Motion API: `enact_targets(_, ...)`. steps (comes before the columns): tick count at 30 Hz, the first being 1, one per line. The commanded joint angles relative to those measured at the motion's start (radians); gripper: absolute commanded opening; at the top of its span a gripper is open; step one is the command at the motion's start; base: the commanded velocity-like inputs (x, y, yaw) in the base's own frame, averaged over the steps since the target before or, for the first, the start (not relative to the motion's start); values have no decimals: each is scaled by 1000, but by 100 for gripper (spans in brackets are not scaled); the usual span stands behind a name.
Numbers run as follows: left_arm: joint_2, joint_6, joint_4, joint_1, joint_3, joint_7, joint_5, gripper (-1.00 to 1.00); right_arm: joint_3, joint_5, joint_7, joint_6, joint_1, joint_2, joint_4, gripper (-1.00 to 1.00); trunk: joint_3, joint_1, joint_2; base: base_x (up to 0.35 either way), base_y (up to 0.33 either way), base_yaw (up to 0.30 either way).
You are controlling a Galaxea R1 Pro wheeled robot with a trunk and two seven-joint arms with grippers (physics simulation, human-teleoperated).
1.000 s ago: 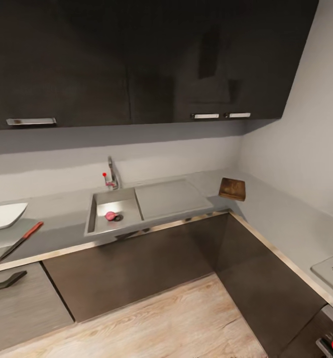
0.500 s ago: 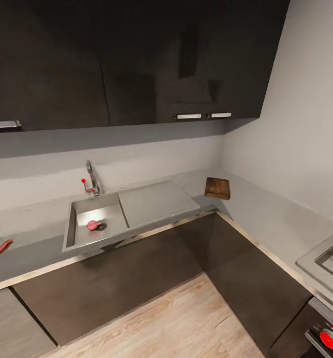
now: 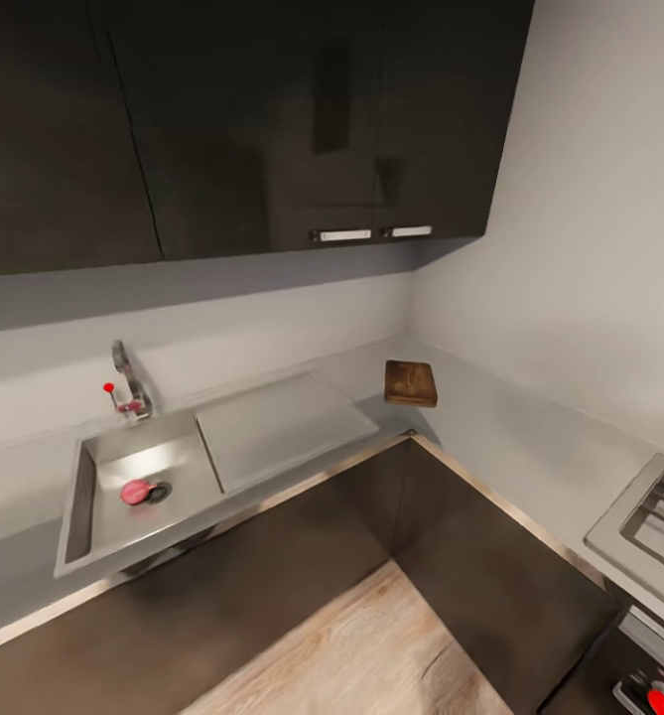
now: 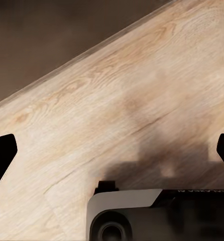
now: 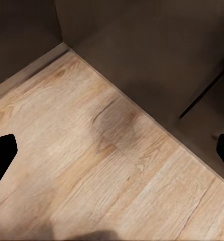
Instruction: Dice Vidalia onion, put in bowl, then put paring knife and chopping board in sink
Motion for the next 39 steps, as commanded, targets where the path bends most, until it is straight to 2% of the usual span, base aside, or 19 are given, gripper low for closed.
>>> enact_targets(1,0,-2,-1,0,0,0,0,100,-2,-1,1,-3,-1,1,0,100,-2,1,-2,311,5,-239)
enact_targets(11,0,-2,-3,0,-1,0,-1,100,-2,0,-1,-2,-1,1,0,100,-2,1,-2,213,1,-188)
enact_targets(39,-4,-3,26,0,-5,0,-6,100,0,-1,1,-4,-1,3,1,100,-2,1,-2,5,0,-4)
